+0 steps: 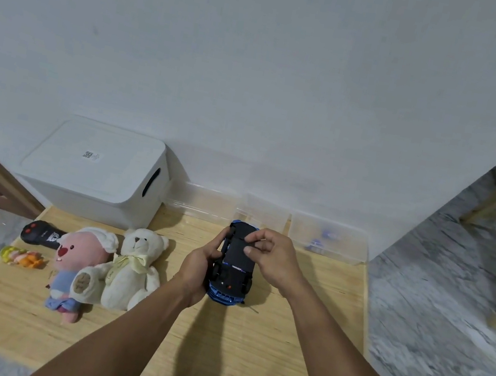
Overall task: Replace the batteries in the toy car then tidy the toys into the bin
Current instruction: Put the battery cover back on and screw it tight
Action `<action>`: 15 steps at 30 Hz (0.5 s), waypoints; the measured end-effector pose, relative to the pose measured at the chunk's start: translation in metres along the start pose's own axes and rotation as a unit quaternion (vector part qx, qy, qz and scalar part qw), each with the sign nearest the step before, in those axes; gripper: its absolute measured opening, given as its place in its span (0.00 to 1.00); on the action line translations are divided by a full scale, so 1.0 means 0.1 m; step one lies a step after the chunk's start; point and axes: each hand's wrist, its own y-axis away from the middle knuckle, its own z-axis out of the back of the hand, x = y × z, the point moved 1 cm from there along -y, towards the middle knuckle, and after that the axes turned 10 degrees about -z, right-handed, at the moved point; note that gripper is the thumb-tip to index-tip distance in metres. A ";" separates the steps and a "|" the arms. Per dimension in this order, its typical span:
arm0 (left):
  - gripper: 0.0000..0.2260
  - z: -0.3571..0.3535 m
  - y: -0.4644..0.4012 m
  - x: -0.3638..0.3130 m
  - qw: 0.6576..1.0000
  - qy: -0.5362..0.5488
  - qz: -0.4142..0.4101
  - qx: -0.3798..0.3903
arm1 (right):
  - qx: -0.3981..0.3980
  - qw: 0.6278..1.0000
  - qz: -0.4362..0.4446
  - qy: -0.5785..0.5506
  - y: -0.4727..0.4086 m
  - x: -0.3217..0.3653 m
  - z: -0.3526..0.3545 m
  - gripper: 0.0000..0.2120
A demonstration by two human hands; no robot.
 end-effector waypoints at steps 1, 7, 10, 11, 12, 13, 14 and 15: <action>0.27 0.00 0.00 0.00 1.000 0.000 -0.001 -0.002 | -0.001 1.000 0.005 0.007 -0.01 -0.01 -0.01 0.07; 0.27 0.00 0.02 0.00 1.000 -0.002 0.000 -0.008 | -0.007 1.000 0.012 0.026 -0.03 -0.05 -0.04 0.09; 0.27 0.02 0.02 0.00 1.000 -0.003 0.000 -0.012 | 0.006 1.000 0.006 0.026 -0.02 -0.04 -0.05 0.08; 0.27 0.02 0.02 0.00 1.000 -0.002 0.002 -0.013 | 0.009 1.000 0.003 0.024 -0.02 -0.03 -0.05 0.08; 0.27 0.02 0.02 0.00 1.000 -0.001 0.003 -0.014 | 0.009 1.000 0.000 0.021 -0.02 -0.02 -0.05 0.08; 0.27 0.03 0.02 0.00 1.000 0.000 0.003 -0.015 | 0.008 1.000 -0.002 0.016 -0.01 -0.02 -0.05 0.08; 0.27 0.03 0.02 0.00 1.000 0.001 0.002 -0.015 | 0.006 1.000 -0.004 0.010 -0.01 -0.02 -0.06 0.08; 0.27 0.02 0.02 -0.01 1.000 0.002 0.002 -0.014 | 0.004 1.000 -0.004 0.005 -0.01 -0.02 -0.06 0.08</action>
